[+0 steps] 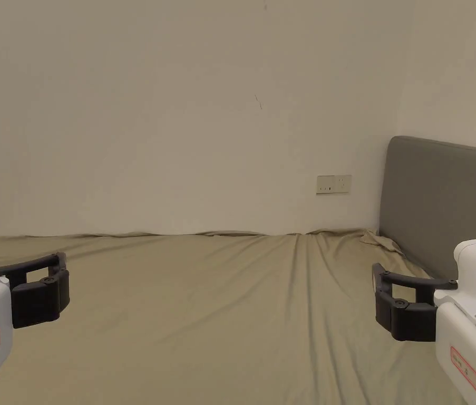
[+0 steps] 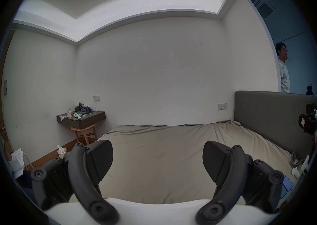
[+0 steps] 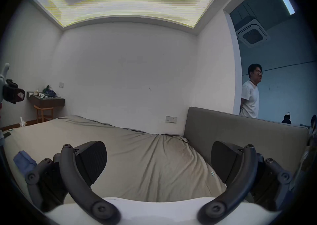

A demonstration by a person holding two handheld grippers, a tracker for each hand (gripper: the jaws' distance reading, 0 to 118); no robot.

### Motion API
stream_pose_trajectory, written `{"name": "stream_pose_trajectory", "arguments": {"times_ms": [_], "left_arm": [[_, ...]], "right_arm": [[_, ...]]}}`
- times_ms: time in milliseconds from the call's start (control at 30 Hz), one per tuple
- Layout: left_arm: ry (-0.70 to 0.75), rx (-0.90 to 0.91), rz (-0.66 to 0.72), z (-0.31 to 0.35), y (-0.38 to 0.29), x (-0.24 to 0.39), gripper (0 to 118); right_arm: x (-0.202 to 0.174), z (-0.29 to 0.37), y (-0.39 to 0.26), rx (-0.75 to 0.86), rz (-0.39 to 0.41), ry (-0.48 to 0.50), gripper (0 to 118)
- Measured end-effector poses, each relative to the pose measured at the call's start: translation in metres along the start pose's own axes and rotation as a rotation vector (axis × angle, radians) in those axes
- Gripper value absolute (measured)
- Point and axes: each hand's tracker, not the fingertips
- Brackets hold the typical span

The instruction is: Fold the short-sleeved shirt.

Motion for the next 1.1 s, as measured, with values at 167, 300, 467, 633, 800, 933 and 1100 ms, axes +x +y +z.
{"name": "stream_pose_trajectory", "arguments": {"times_ms": [167, 300, 467, 633, 800, 933, 1100], "left_arm": [[-0.008, -0.006, -0.006, -0.003, -0.001, 0.003, 114], [-0.017, -0.014, -0.01, -0.005, -0.002, 0.005, 114], [-0.023, -0.021, -0.009, -0.009, -0.003, 0.007, 114], [-0.034, -0.033, -0.007, -0.014, -0.005, 0.011, 114], [-0.043, -0.034, -0.013, -0.017, -0.006, 0.016, 114], [-0.054, -0.039, -0.021, -0.018, -0.007, 0.019, 114], [-0.068, -0.034, 0.0, -0.018, -0.005, 0.017, 114]], "right_arm": [[0.005, -0.001, -0.001, -0.033, -0.118, 0.113, 118], [0.008, -0.003, -0.001, -0.042, -0.174, 0.084, 118], [0.015, -0.002, 0.004, -0.044, -0.224, 0.097, 118], [0.017, -0.012, 0.014, -0.148, -0.332, 0.115, 118], [0.009, -0.016, 0.021, -0.237, -0.42, 0.049, 118], [0.004, -0.011, 0.02, -0.154, -0.371, 0.087, 118], [0.002, -0.007, 0.023, -0.093, -0.361, 0.113, 118]]}}
